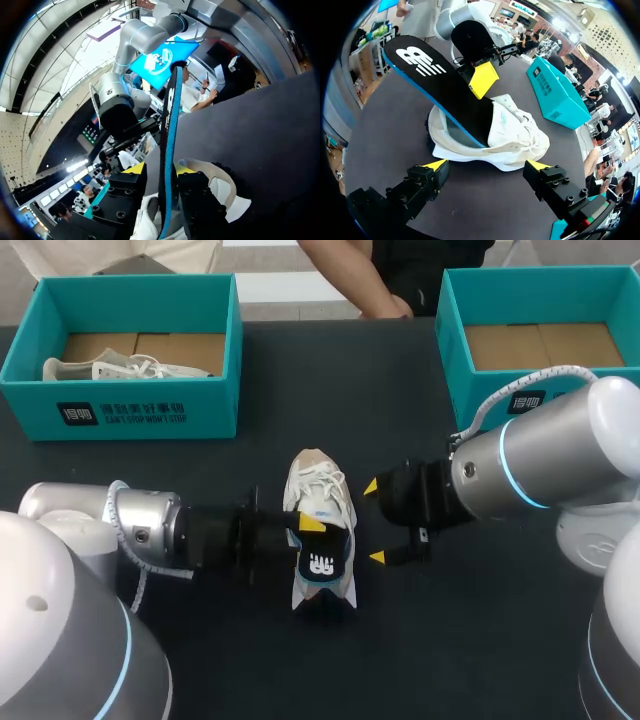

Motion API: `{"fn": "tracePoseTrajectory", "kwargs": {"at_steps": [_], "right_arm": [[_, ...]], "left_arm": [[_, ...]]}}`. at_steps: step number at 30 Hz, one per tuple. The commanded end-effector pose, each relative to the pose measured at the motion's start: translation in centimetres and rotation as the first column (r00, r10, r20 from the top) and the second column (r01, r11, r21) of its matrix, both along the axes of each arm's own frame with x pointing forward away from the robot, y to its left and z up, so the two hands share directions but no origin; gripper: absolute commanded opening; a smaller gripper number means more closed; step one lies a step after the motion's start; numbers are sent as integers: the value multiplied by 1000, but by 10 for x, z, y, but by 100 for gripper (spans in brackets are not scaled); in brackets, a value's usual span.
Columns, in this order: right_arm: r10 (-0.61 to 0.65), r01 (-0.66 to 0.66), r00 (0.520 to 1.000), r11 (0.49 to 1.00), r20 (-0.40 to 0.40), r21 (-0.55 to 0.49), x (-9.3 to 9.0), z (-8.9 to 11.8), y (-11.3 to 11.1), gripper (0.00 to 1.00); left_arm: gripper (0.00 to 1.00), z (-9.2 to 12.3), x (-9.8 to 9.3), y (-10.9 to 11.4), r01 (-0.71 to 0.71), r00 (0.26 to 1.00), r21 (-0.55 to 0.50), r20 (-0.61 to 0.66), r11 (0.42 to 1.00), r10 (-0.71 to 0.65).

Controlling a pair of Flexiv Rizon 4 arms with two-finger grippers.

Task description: Take the shoe out of the shoebox, open the shoe tongue, remove and reinsert the insole, then place the shoe into the shoebox

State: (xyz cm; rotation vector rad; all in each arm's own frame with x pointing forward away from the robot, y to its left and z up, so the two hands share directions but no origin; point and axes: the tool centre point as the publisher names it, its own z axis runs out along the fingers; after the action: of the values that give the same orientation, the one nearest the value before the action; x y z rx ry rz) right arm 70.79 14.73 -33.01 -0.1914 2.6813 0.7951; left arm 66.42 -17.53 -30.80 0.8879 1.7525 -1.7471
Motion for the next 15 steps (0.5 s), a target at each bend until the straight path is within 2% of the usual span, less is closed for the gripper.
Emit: {"fn": "tracePoseTrajectory", "kwargs": {"at_steps": [1, 8, 15], "right_arm": [[1, -1, 1000, 1000, 0, 0, -1, 0, 0, 100], [1, -1, 1000, 1000, 0, 0, -1, 0, 0, 100], [1, -1, 1000, 1000, 0, 0, -1, 0, 0, 100]], "left_arm": [[0, -5, -4, -3, 4, 1000, 7, -9, 1000, -4], [0, -22, 2, -4, 14, 1000, 14, -25, 1000, -13], [0, -35, 16, 4, -7, 1000, 31, -11, 1000, 7]]}}
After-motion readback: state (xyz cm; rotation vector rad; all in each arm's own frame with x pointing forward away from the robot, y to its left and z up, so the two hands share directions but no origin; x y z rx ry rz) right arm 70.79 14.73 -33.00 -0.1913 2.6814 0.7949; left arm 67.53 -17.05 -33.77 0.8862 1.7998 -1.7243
